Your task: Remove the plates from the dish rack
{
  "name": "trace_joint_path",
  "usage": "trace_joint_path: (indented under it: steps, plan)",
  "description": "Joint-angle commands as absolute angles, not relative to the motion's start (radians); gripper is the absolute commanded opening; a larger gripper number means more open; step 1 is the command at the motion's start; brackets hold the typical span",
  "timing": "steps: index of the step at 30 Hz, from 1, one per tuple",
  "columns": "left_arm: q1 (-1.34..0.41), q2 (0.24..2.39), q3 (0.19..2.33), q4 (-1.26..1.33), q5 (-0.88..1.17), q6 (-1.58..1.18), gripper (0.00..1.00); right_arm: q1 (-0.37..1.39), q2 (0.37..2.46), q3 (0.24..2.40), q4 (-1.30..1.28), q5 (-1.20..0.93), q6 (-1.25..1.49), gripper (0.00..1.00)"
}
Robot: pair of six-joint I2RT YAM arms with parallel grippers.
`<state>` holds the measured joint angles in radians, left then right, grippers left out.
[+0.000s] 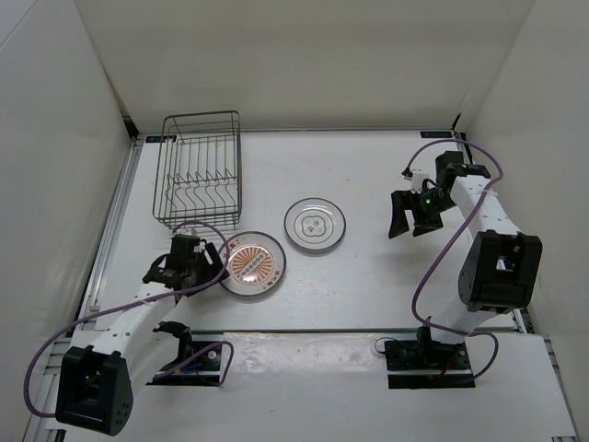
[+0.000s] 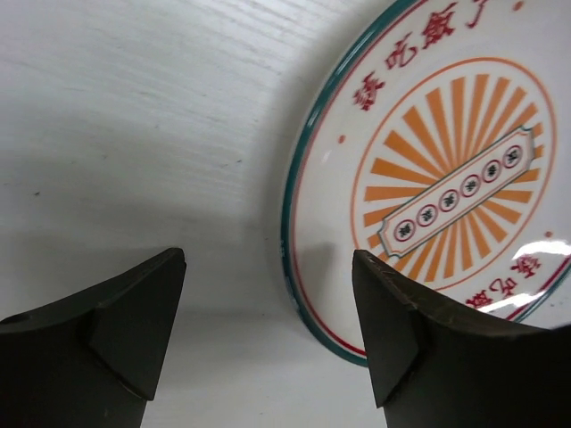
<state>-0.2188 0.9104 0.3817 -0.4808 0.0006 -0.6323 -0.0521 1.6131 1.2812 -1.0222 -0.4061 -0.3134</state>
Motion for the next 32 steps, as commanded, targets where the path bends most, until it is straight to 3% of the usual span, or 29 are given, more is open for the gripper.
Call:
trace_joint_path:
  steps: [1,10,21,27,32]
  plan:
    - [-0.212,0.897,0.422,-0.598,-0.072,-0.591,0.87,-0.055,1.617,1.315,-1.023,-0.417,-0.304,0.90]
    - [-0.216,0.850,0.590,-0.638,-0.163,-0.473,1.00,-0.049,1.608,1.359,-0.985,-0.362,-0.212,0.90]
    - [-0.178,0.936,0.899,-0.615,-0.147,-0.215,1.00,-0.051,1.565,1.336,-0.940,-0.184,-0.127,0.90]
    - [-0.178,0.934,0.927,-0.498,-0.109,-0.124,1.00,-0.052,1.508,1.284,-0.946,-0.157,-0.106,0.90]
    - [-0.178,0.888,0.830,-0.428,-0.112,-0.133,1.00,-0.051,1.505,1.313,-0.946,-0.091,-0.114,0.90]
